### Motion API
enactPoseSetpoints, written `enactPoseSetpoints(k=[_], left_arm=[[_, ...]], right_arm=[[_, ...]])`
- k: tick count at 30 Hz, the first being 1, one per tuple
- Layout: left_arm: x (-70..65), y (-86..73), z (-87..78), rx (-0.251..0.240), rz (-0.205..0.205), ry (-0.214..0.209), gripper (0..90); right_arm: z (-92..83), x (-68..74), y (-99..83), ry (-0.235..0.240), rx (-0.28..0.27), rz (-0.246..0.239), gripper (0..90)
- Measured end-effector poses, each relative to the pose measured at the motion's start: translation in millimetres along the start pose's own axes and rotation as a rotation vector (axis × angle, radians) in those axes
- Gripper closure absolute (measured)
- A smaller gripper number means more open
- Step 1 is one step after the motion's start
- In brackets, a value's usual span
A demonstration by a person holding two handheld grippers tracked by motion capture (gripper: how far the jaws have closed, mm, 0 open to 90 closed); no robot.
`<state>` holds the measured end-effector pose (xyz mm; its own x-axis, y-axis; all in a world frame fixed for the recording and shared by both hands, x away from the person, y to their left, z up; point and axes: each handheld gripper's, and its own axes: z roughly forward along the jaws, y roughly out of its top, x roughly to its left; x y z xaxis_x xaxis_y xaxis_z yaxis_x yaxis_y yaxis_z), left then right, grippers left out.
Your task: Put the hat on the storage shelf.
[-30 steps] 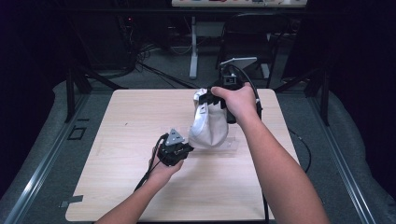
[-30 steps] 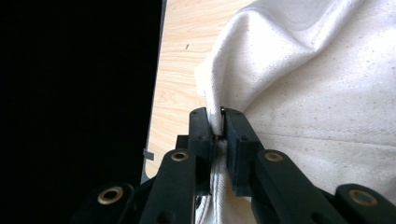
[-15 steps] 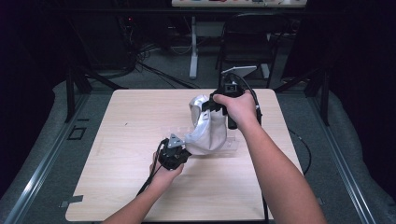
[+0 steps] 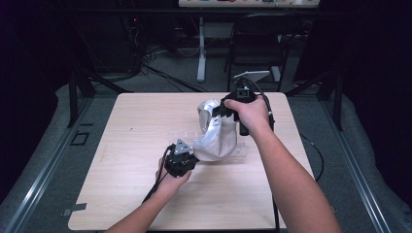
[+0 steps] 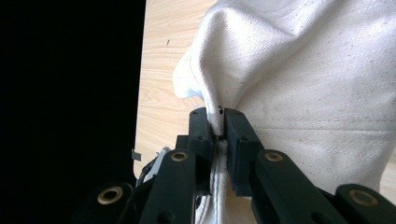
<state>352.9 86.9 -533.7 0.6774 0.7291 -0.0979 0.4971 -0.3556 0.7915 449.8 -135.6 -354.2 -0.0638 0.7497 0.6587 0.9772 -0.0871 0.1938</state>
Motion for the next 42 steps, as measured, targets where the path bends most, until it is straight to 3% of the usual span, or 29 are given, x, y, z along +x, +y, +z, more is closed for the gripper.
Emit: enactPoseSetpoints(k=[5, 9, 13, 19, 25, 26, 29, 34, 36, 39, 42], left_arm=[[0.7, -2.3, -9.9, -0.013, -0.012, -0.038, 74.2], [1.2, -6.5, -22.4, -0.033, 0.004, -0.025, 63.6], [2.4, -15.7, -41.3, -0.047, -0.007, -0.024, 54.0], [13.2, -35.9, -63.1, -0.046, -0.015, 0.006, 50.2], [31.6, -52.7, -69.5, -0.015, -0.033, 0.038, 48.4], [36.6, -55.9, -69.6, -0.008, -0.044, 0.045, 48.1], [43.6, -58.7, -67.5, -0.015, -0.074, 0.059, 47.6], [46.2, -60.7, -65.2, -0.002, -0.066, 0.074, 45.0], [46.2, -61.2, -64.0, -0.005, -0.068, 0.08, 44.6], [46.6, -62.3, -62.1, -0.012, -0.07, 0.087, 44.3], [46.1, -61.9, -61.6, -0.014, -0.061, 0.083, 44.1]], right_arm=[[-2.1, -2.4, -1.7, -0.004, -0.002, -0.006, 82.0], [-3.4, -2.9, -3.8, -0.01, 0.003, -0.013, 81.9], [-6.2, -2.5, -6.6, -0.015, -0.001, -0.024, 79.1], [-16.3, -2.4, -13.8, -0.004, -0.002, -0.052, 70.8], [-31.1, -6.7, -27.1, -0.011, -0.025, -0.113, 66.3], [-35.0, -11.5, -33.1, -0.035, -0.039, -0.132, 64.2], [-39.0, -19.0, -42.3, -0.037, -0.067, -0.144, 62.0], [-45.5, -38.5, -62.7, -0.053, -0.124, -0.223, 57.7], [-45.8, -41.3, -65.8, -0.055, -0.133, -0.228, 57.3], [-42.3, -57.0, -80.7, -0.086, -0.165, -0.267, 55.5], [-39.8, -64.8, -87.1, -0.08, -0.174, -0.278, 54.7]])
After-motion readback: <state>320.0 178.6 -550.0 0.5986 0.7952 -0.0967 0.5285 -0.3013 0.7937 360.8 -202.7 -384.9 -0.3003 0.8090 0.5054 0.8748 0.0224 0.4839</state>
